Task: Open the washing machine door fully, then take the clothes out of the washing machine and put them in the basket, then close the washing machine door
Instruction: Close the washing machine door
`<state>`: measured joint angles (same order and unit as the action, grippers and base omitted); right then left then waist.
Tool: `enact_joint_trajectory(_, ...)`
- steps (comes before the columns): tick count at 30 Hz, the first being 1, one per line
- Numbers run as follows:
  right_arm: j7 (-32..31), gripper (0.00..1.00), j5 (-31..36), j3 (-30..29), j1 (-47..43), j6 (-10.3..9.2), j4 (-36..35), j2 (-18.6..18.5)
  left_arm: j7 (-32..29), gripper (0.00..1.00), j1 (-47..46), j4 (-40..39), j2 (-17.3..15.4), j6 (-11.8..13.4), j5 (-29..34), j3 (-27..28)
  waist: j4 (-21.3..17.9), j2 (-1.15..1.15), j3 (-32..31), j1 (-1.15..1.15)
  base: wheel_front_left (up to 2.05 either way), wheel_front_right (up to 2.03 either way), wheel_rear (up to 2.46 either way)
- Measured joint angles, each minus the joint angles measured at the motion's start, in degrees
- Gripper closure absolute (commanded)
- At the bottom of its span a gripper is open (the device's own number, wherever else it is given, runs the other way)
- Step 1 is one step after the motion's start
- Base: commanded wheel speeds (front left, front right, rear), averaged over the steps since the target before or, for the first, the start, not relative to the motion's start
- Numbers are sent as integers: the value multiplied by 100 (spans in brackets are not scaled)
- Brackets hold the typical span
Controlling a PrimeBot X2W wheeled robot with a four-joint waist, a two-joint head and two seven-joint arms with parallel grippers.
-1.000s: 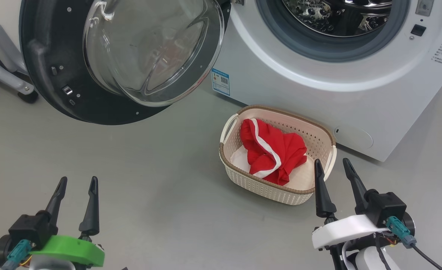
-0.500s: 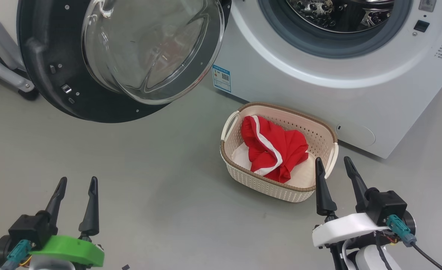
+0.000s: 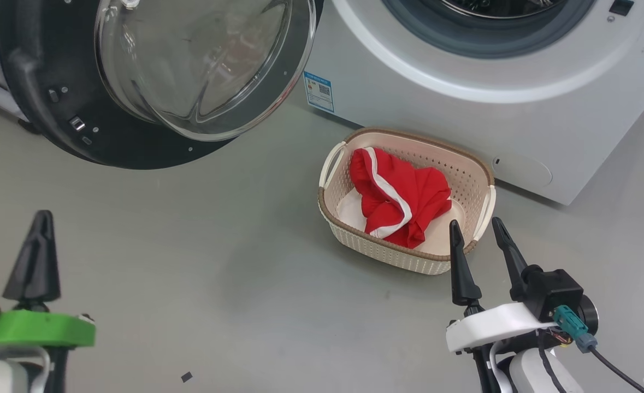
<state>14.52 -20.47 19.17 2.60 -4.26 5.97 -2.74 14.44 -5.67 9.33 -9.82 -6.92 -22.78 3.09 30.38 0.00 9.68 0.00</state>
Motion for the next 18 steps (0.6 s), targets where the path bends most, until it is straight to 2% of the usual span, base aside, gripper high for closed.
enact_joint_trajectory(4, 0, 0, 91, 73, 117, -30, 5, -12, 1, 100, -331, -189, -415, -2, -30, 278, -54, 0, 184, 0, 0, 0, 0)
enact_joint_trajectory(9, 0, 0, 272, 211, 352, -52, 36, -35, 3, 100, -808, -312, -1174, -2, -148, 777, -142, 0, 431, 0, 0, 0, 0)
enact_joint_trajectory(13, 0, 0, 326, 337, 533, -88, 75, -56, 32, 100, -1203, -175, -1702, -3, -575, 1126, -252, 0, 612, 0, 0, 0, 0)
enact_joint_trajectory(18, 0, 0, 349, 461, 698, -122, 105, -62, -134, 100, -1668, 409, -2362, -4, -1351, 1629, -457, 0, 788, 0, 0, 0, 0)
